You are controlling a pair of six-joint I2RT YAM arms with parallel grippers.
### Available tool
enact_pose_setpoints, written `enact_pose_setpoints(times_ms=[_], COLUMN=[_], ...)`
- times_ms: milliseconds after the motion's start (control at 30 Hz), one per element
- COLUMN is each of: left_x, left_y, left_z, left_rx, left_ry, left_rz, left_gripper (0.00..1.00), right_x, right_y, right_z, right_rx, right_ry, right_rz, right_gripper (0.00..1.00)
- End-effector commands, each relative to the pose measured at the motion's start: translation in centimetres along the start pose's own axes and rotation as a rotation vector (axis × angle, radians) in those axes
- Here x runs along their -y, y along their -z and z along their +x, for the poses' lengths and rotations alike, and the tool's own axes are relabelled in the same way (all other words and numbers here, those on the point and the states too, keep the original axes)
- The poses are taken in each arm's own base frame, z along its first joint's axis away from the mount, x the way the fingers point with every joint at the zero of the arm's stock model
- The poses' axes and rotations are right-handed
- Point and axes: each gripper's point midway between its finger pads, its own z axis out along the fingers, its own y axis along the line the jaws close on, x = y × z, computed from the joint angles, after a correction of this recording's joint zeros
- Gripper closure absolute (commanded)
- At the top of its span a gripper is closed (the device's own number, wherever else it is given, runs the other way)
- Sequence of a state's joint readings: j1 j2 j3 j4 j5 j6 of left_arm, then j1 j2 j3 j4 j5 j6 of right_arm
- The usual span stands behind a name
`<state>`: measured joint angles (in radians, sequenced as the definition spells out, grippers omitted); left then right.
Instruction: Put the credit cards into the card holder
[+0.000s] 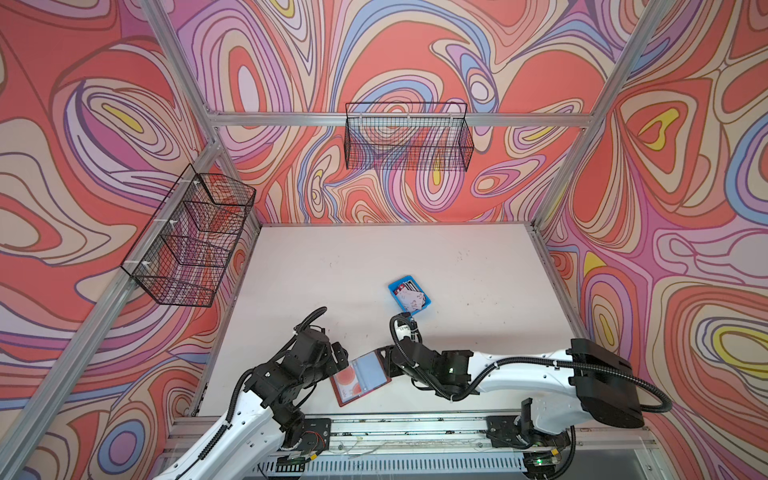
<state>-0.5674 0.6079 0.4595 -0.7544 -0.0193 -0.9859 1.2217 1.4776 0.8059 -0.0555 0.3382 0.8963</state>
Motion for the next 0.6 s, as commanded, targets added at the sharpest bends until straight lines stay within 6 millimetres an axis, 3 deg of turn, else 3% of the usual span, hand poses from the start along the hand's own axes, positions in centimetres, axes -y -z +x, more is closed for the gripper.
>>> enact_pose_setpoints(times_ms=[0, 200, 333, 567], left_x=[-2.0, -0.8, -0.6, -0.9], left_y=[0.2, -0.4, -0.3, -0.7], left_z=[0.2, 1.3, 1.4, 1.8], left_rx=[0.002, -0.032, -0.016, -0.023], left_ry=[-0.054, -0.06, -0.048, -0.032], left_rz=[-0.089, 0.022, 0.069, 0.076], left_gripper=[0.14, 0.18, 0.2, 0.21], right_x=[3.3, 5.0, 5.8, 4.7], right_y=[0.8, 1.1, 0.1, -1.5], right_z=[-0.5, -2.2, -1.9, -1.0], right_rx=[-0.016, -0.02, -0.063, -0.122], right_ry=[0.058, 0.059, 0.041, 0.043], right_rz=[0.1, 0.101, 0.067, -0.031], right_gripper=[0.61, 0.66, 0.68, 0.71])
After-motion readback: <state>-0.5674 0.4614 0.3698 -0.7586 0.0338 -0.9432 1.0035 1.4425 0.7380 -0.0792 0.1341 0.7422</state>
